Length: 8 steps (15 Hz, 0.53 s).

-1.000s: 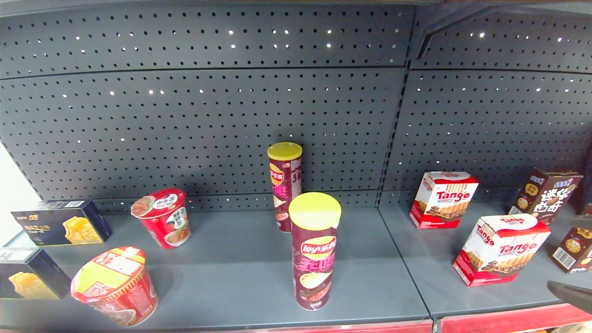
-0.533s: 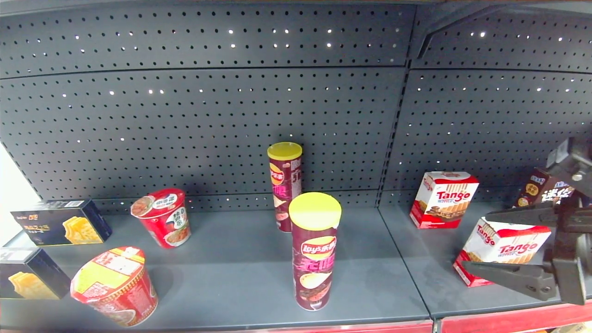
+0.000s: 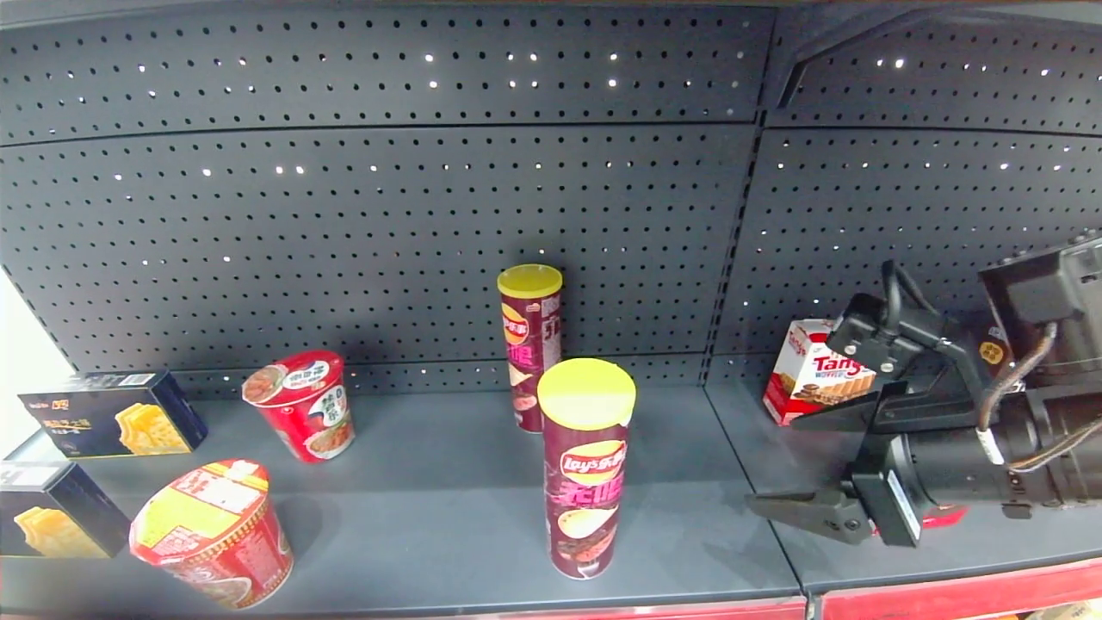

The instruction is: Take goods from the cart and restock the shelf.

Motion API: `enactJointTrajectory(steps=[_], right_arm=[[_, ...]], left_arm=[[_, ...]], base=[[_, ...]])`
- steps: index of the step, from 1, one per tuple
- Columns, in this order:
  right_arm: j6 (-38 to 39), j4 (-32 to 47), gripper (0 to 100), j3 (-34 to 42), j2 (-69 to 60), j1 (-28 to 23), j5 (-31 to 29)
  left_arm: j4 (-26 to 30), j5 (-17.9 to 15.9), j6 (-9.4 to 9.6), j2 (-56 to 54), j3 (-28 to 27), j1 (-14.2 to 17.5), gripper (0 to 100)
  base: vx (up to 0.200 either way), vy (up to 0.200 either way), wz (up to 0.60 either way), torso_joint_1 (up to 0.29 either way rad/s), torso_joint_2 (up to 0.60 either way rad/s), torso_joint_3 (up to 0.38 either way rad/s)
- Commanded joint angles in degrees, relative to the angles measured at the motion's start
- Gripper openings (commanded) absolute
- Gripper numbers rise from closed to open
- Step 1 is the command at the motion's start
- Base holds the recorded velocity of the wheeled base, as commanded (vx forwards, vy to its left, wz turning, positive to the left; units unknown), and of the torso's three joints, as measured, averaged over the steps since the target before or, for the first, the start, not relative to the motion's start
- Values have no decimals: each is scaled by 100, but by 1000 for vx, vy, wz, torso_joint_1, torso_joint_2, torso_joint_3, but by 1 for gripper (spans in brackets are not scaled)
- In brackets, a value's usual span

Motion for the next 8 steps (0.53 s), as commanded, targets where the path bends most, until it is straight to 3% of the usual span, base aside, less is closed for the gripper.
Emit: enactJointTrajectory(steps=[1,3,8], right_arm=[[3,-124,100,33,440,61,4],[20,-203,100,15,607,52,-5],[1637,-651,100,-231,1100,500,-866]], left_arm=[[-1,4,-4,2,1,0,100],[-1,4,-4,11,1,0,100],[-1,4,-4,2,1,0,100]], base=[[0,0,0,0,0,0],[0,0,0,0,0,0],[0,0,0,0,0,0]])
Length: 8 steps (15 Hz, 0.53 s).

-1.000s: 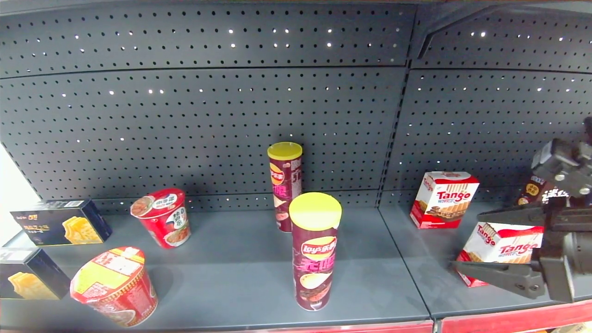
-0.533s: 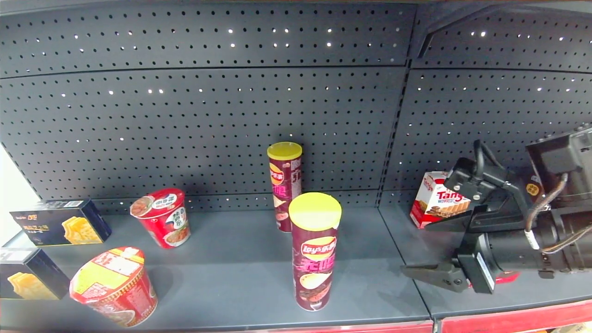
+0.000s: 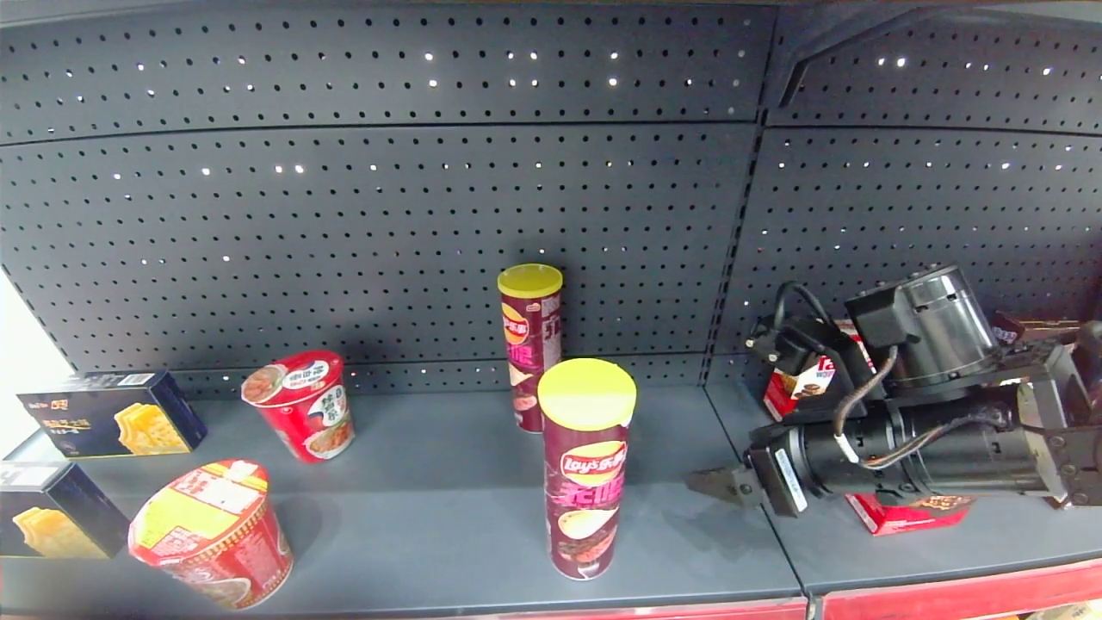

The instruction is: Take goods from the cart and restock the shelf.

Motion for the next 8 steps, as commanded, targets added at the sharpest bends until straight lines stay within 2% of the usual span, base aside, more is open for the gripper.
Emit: enactJointTrajectory(steps=[1,5,8], right_arm=[[130,-9,100,-84,106,129,-29],[384,-18,100,48,62,155,-55],[806,-9,100,57,158,375,-459]], left_arm=[[-1,4,-1,11,1,0,100],[-1,4,-1,11,1,0,100],[-1,4,-1,11,1,0,100]], base=[[0,0,0,0,0,0],[0,0,0,0,0,0],[0,0,0,0,0,0]])
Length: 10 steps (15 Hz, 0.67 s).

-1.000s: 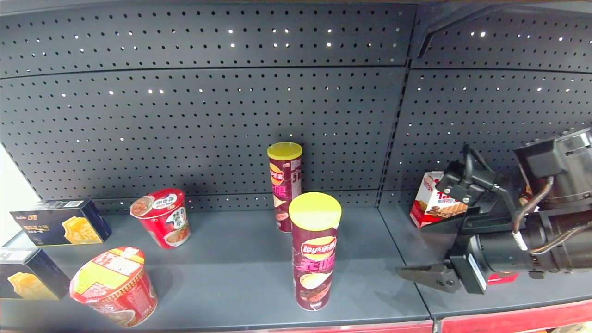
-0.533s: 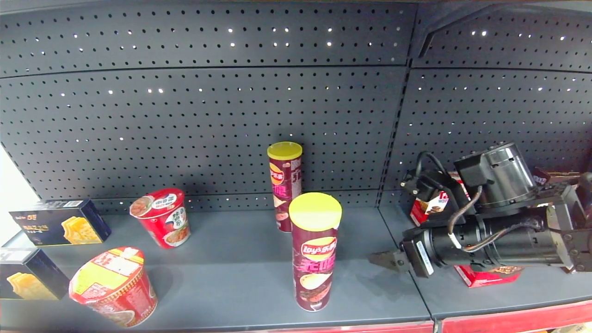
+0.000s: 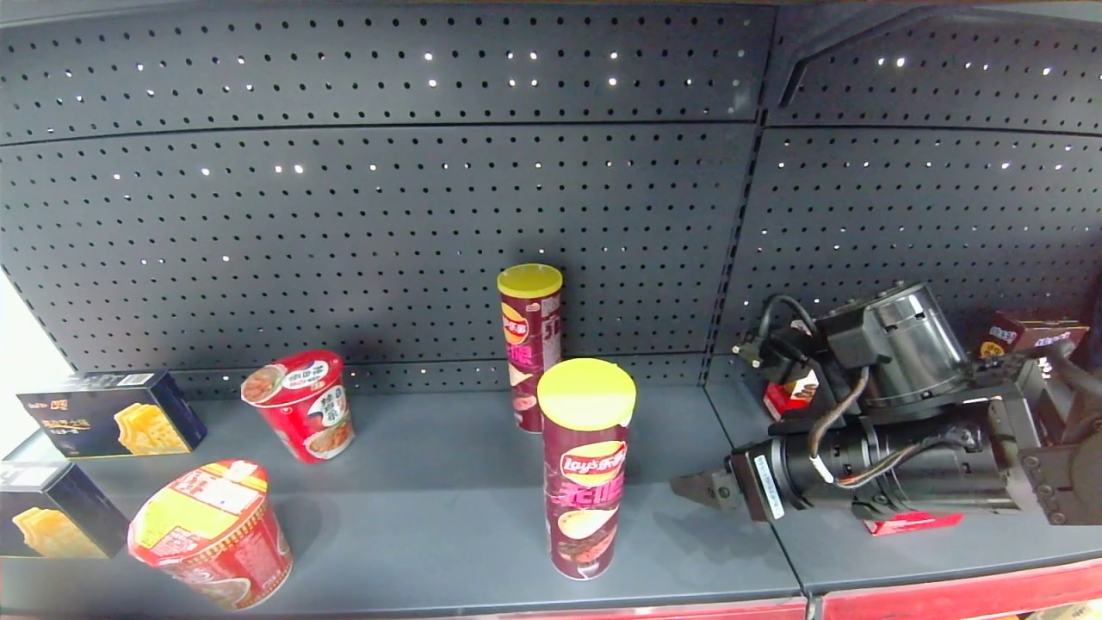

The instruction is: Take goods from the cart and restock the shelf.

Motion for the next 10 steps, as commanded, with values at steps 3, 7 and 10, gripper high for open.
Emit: enactJointTrajectory(steps=[3,7,10], right_arm=[[171,-22,100,-48,161,194,-54],[346,-40,100,-242,425,326,-133],[364,-40,100,-461,592,431,-195]], left_arm=[[2,-2,-4,11,1,0,100],[2,-2,-4,11,1,0,100],[2,6,-4,2,1,0,100]], base=[[0,0,0,0,0,0],[0,0,0,0,0,0],[0,0,0,0,0,0]])
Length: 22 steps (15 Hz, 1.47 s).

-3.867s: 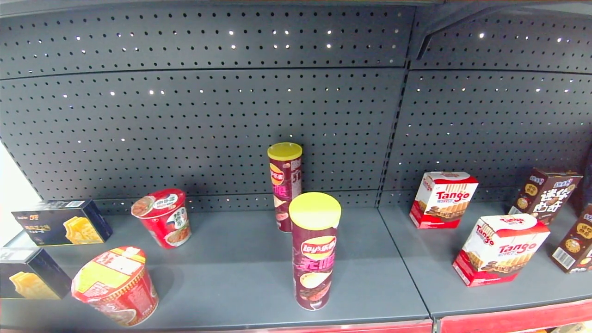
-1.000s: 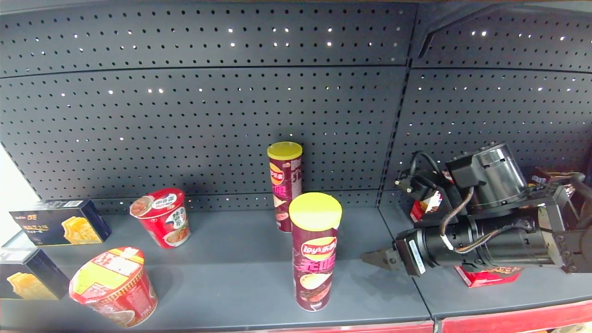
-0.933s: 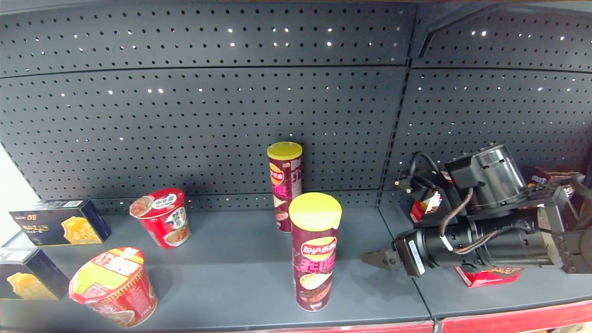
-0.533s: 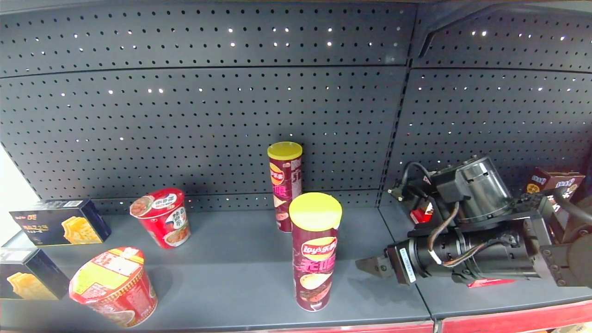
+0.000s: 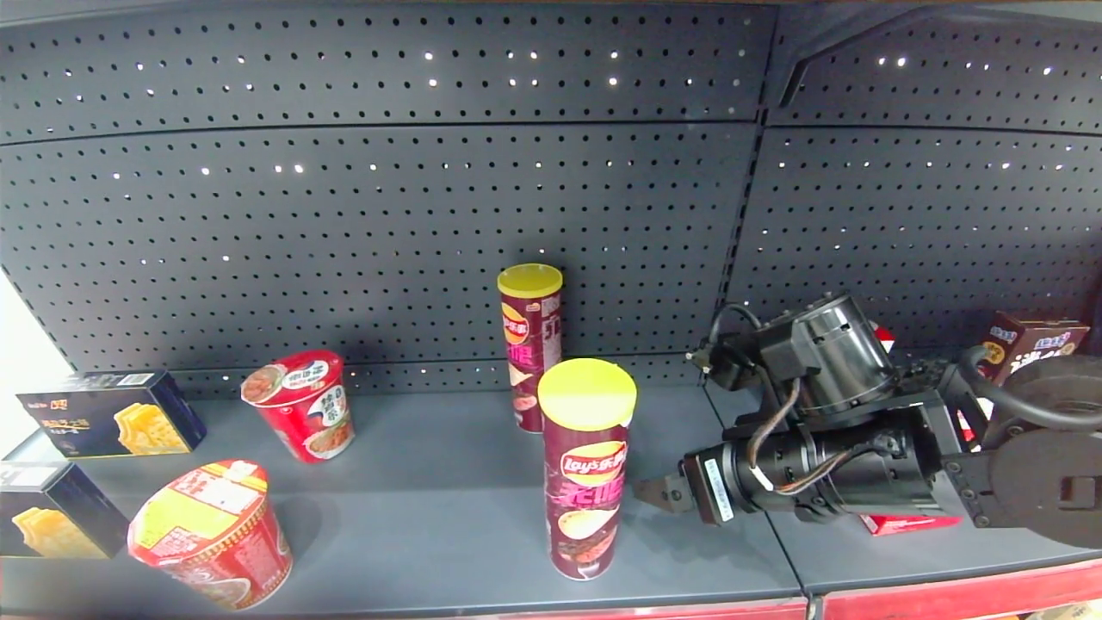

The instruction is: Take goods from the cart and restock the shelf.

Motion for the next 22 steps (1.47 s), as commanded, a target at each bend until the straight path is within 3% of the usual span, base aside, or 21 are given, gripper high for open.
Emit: enactJointTrajectory(steps=[1,22], right_arm=[[0,4,100,-134,175,58,0],[-9,4,100,-529,526,374,0]], left_arm=[[-1,-7,-4,11,1,0,100],[-1,1,-4,11,1,0,100]], base=[[0,0,0,0,0,0],[0,0,0,0,0,0]])
